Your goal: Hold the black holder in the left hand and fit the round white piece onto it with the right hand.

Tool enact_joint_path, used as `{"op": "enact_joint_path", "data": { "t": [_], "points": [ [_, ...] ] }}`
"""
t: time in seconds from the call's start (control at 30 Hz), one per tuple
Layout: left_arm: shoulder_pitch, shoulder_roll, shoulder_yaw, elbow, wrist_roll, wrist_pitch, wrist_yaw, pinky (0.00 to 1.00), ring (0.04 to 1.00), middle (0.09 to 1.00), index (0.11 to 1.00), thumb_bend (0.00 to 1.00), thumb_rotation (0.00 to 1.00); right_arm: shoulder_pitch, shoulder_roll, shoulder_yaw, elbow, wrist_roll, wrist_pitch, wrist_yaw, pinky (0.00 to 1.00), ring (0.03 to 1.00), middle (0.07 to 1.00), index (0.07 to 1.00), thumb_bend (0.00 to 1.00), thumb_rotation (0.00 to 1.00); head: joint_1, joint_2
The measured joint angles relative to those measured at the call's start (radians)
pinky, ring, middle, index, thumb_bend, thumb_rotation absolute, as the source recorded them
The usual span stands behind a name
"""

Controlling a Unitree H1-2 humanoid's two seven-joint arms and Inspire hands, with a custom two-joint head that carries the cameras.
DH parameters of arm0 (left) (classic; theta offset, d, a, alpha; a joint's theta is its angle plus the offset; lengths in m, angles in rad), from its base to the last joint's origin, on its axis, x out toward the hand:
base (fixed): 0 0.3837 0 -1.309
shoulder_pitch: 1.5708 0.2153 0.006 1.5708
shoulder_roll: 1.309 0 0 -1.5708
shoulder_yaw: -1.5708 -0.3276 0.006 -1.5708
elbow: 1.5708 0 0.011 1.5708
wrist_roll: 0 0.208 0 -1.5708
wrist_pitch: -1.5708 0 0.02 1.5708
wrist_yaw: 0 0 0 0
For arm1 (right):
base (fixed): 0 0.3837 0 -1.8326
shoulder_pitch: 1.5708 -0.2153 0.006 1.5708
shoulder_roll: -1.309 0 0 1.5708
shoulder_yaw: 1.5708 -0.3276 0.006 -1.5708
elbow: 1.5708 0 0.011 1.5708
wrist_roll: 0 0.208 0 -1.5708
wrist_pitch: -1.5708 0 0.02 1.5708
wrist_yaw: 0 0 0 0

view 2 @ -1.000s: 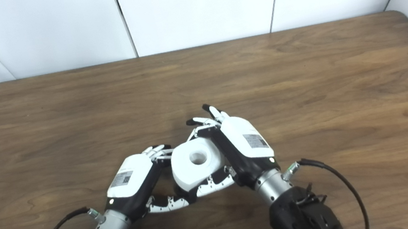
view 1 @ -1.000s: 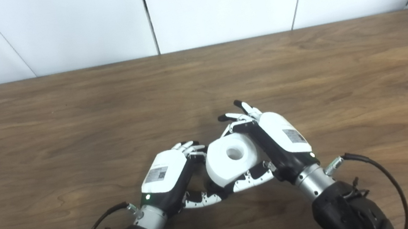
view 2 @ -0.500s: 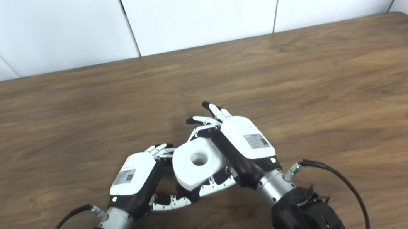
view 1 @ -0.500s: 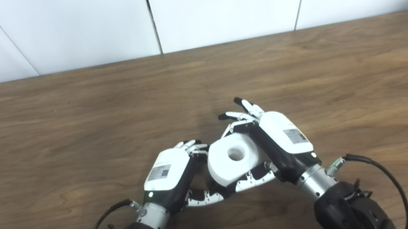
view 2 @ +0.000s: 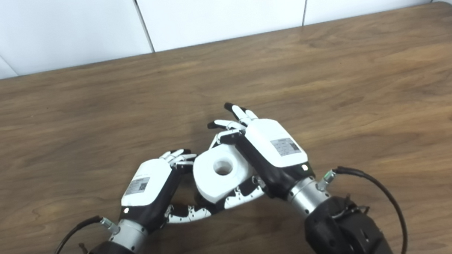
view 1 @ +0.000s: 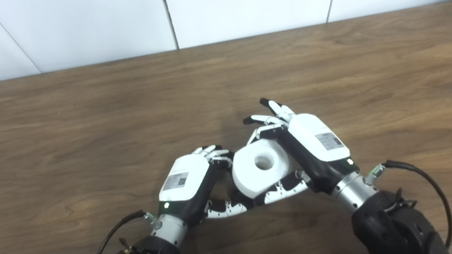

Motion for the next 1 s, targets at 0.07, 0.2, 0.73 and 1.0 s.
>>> {"op": "enact_joint_path", "data": {
  "t": [0.07,0.2,0.73,1.0],
  "points": [
    [0.000,0.000,0.000,0.000,0.000,0.004,-0.003,0.93,0.910,0.813,0.488,0.52,0.05,0.003,-0.009,-0.004,-0.003,-0.003,0.002,0.001,1.00,0.992,0.846,0.483,0.52,0.14,0.000,0.000],
    [0.000,0.000,0.000,0.000,0.000,0.010,-0.003,0.93,0.909,0.813,0.488,0.52,0.05,0.008,-0.013,-0.012,-0.005,-0.005,0.008,0.002,1.00,0.981,0.841,0.483,0.52,0.14,0.000,0.000],
    [-0.001,0.000,-0.001,-0.001,0.000,0.011,-0.003,0.93,0.908,0.814,0.488,0.52,0.05,0.008,-0.012,-0.011,-0.008,-0.020,0.009,0.007,1.00,0.979,0.839,0.483,0.52,0.14,0.003,0.003],
    [-0.001,0.000,-0.001,-0.001,0.000,0.012,-0.003,0.92,0.908,0.815,0.488,0.52,0.05,0.008,-0.010,0.008,-0.003,-0.028,0.003,-0.011,1.00,0.982,0.837,0.483,0.52,0.14,0.003,0.005]
  ]
}}
